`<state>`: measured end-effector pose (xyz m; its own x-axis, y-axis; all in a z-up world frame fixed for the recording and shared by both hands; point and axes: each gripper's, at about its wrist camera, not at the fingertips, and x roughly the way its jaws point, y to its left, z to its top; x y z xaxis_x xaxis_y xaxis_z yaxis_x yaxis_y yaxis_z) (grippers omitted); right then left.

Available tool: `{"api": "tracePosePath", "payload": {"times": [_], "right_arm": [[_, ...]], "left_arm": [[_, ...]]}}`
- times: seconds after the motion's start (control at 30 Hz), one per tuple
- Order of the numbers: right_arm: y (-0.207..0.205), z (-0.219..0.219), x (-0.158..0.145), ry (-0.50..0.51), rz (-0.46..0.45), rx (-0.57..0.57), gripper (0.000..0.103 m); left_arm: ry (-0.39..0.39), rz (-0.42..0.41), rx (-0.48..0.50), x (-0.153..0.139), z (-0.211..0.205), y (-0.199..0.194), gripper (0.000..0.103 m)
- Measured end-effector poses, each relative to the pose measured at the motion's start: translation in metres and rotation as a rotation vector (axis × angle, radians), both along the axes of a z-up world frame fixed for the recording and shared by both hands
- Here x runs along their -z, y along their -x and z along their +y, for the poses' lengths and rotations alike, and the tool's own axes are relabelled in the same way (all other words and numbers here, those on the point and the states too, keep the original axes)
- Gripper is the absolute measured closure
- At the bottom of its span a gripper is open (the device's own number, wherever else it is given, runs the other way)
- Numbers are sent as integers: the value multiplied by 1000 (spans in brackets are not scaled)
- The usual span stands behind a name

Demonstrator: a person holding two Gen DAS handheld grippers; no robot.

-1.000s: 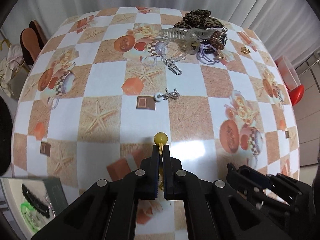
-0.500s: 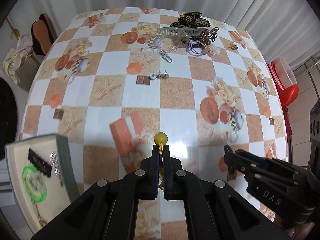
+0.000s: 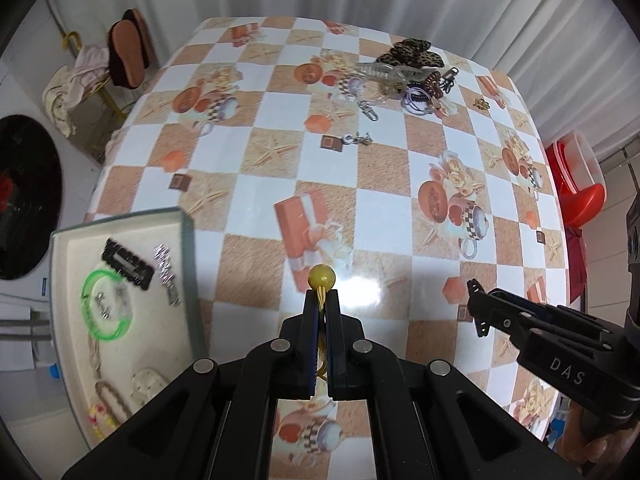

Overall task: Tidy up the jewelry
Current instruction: 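Carry the claw clip in the right tool to the tray while the left tool carries the yellow hair tie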

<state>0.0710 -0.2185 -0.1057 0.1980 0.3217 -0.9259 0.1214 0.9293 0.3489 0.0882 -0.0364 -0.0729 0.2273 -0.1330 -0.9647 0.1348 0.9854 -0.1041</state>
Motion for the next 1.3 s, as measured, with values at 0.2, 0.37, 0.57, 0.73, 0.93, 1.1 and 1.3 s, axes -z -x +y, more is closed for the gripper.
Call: {"api": "tracePosePath", "payload": {"times": [0.2,0.37,0.57,0.73,0.93,1.1,1.3], "right_arm": [[4,12,-14,0,-11,-36,76],[4,23,-22,-4,-20,-70,76],[8,40,-28,1,-26,-117,76],[13,64,-35,4,-36,-150,76],[18,114,-31,-15,-33,-172,76],[19,169,-19,-38,-16,-197,76],[12,223,3,-36,7,-227,76]], "left_arm": [[-13,4,-35,-7,16,14,95],[-25,8,-69,-11,31,26,95],[-26,7,-112,-14,54,43,95],[-32,21,-138,-8,86,56,95],[-47,42,-165,6,141,65,95],[-55,57,-178,25,186,66,95],[-65,70,-163,52,215,57,95]]}}
